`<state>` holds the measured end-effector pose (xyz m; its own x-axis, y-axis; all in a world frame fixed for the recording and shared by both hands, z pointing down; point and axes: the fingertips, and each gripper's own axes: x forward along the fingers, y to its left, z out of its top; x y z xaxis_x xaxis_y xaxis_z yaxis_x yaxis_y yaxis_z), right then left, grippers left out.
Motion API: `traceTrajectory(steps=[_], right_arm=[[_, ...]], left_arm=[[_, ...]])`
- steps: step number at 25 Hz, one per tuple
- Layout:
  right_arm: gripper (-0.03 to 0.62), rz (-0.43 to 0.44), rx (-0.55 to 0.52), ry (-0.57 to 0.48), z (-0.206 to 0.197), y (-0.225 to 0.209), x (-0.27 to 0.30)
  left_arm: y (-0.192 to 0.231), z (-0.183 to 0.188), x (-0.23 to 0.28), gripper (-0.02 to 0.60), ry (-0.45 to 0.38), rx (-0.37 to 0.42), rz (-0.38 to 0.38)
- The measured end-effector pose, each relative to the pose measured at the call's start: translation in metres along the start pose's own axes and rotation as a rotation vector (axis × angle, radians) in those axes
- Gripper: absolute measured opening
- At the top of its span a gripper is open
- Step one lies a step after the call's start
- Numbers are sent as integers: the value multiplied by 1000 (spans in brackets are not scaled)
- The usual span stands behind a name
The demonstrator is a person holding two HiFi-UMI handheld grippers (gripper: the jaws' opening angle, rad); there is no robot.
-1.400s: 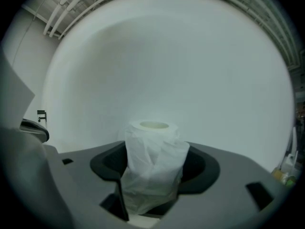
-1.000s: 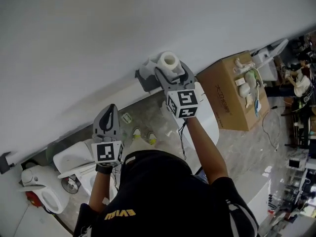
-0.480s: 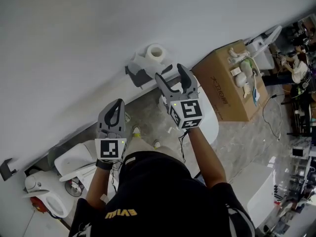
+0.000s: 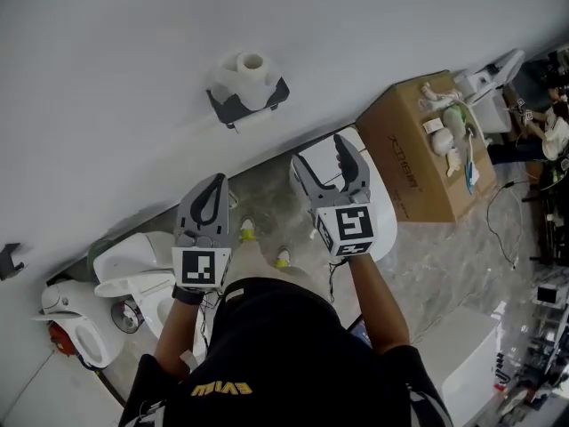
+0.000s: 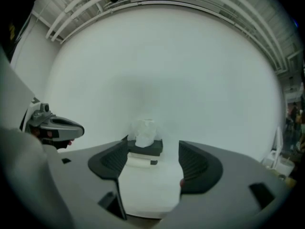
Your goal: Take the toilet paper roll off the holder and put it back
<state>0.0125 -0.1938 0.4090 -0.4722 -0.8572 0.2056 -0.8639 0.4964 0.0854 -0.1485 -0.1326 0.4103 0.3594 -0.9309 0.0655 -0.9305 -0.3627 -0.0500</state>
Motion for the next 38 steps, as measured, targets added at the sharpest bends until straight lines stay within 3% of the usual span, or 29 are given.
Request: traceTrajectory(steps=[6, 11, 15, 19, 23, 32, 38], right_arm=[[336, 45, 38, -19, -13, 6, -33], [336, 119, 30, -24, -22, 31, -36], [328, 152, 42, -71, -9, 41, -45], [293, 175, 16, -78, -2, 40, -61], [259, 172, 9, -97, 7, 36, -61], [167, 164, -8, -112, 12, 30, -70], [71, 199, -10, -96, 9, 23, -78]], left_arm=[[-19, -5, -37, 12, 9, 34, 77], [-5, -28, -64, 12, 18, 20, 200], [-8, -13, -72, 12, -6, 57, 208], [-9, 3, -78, 12, -54, 97, 264], [13, 13, -80, 12, -84, 62, 314], [-2, 9, -73, 12, -65, 62, 276], [-25, 7, -62, 12, -43, 90, 195]])
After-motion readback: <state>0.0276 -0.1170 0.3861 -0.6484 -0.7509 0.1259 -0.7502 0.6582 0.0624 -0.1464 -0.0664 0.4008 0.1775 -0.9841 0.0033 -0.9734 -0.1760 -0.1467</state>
